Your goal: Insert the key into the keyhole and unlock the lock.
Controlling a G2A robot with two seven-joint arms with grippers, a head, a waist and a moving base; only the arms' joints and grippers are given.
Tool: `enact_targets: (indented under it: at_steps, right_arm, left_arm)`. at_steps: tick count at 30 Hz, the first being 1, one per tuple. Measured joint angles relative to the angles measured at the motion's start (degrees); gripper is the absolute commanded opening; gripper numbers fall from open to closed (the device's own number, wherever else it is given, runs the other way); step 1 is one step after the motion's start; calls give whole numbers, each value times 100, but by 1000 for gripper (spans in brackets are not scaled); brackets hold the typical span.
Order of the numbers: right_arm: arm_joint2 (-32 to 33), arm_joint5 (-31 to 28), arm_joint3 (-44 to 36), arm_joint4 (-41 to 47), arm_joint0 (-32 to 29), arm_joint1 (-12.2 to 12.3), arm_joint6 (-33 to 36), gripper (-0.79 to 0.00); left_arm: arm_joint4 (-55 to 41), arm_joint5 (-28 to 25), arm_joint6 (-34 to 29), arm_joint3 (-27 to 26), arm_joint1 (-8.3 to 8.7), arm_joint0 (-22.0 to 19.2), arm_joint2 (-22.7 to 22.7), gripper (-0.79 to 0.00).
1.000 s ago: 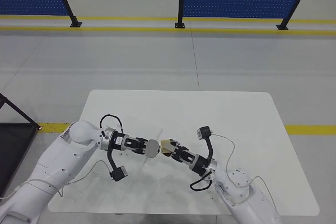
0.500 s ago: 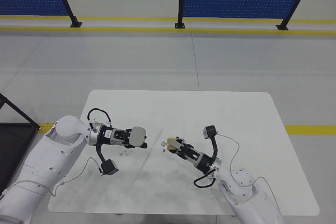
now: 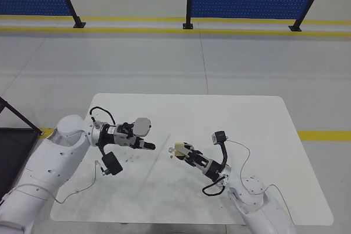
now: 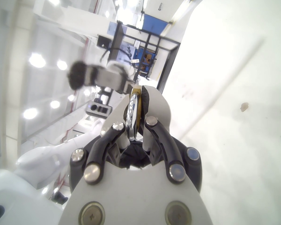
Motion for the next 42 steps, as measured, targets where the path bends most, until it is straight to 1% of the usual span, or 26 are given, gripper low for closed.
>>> enact_targets:
  at_steps: [2, 3, 5, 6, 8, 9, 11, 12, 14, 15, 17, 26, 27, 29, 31, 32, 35, 36, 38, 39, 41, 42]
  right_arm:
    - [0, 0, 0, 0, 0, 0, 0, -785]
    - [0, 0, 0, 0, 0, 0, 0, -785]
    - [0, 0, 0, 0, 0, 0, 0, -785]
    - [0, 0, 0, 0, 0, 0, 0, -785]
    - [0, 0, 0, 0, 0, 0, 0, -785]
    - [0, 0, 0, 0, 0, 0, 0, -785]
    - [0, 0, 0, 0, 0, 0, 0, -785]
    - [0, 0, 0, 0, 0, 0, 0, -785]
    - [0, 0, 0, 0, 0, 0, 0, -785]
    - [0, 0, 0, 0, 0, 0, 0, -785]
    - [0, 0, 0, 0, 0, 0, 0, -785]
    - [0, 0, 0, 0, 0, 0, 0, -785]
    - [0, 0, 0, 0, 0, 0, 0, -785]
    - [0, 0, 0, 0, 0, 0, 0, -785]
    - [0, 0, 0, 0, 0, 0, 0, -785]
    - [0, 0, 0, 0, 0, 0, 0, -785]
    - [0, 0, 0, 0, 0, 0, 0, -785]
    - [0, 0, 0, 0, 0, 0, 0, -785]
    - [0, 0, 0, 0, 0, 0, 0, -785]
    - [0, 0, 0, 0, 0, 0, 0, -785]
    - [0, 0, 0, 0, 0, 0, 0, -785]
    - [0, 0, 0, 0, 0, 0, 0, -785]
  left_arm:
    - [-359, -682, -385, 53, -5, -20, -58, 0]
    - [-598, -1109, -700, 69, -6, 2, -102, 0]
    - [-1122, -1750, -1112, 45, -18, 67, -164, 0]
    - [-1444, -2250, -1435, 12, -18, 92, -162, 0]
    - [-1824, -2932, -1840, -83, -26, 111, -195, 0]
    - [-2151, -3274, -2129, -26, -37, 157, -213, 0]
    - [-2628, -3823, -2767, 100, -46, 193, -217, 0]
    - [-2952, -4153, -3224, 104, -55, 199, -240, 0]
    - [-3405, -4464, -3838, 12, -71, 206, -284, 0]
    - [-3630, -4569, -4205, -70, -77, 215, -300, 0]
    - [-3739, -4597, -4567, -127, -79, 216, -308, 0]
    - [-3722, -4582, -4486, -127, -79, 217, -304, 0]
    - [-3742, -4580, -4490, -187, -81, 237, -292, 0]
    - [-3807, -4663, -4593, -288, -73, 274, -286, 0]
    - [-4154, -4696, -4806, -350, -46, 341, -221, 0]
    - [-4405, -4696, -4944, -361, -27, 370, -169, 0]
    - [-5492, -4691, -5714, -358, 59, 392, 22, 0]
    - [-6047, -4691, -6131, -335, 94, 369, 79, 0]
    - [-6994, -4691, -6715, -291, 134, 337, 139, 0]
    - [-7632, -4691, -7140, -242, 154, 317, 207, 0]
    - [-8589, -4691, -7798, -125, 184, 242, 304, 0]
    - [-9211, -4680, -8249, -57, 198, 179, 380, 0]
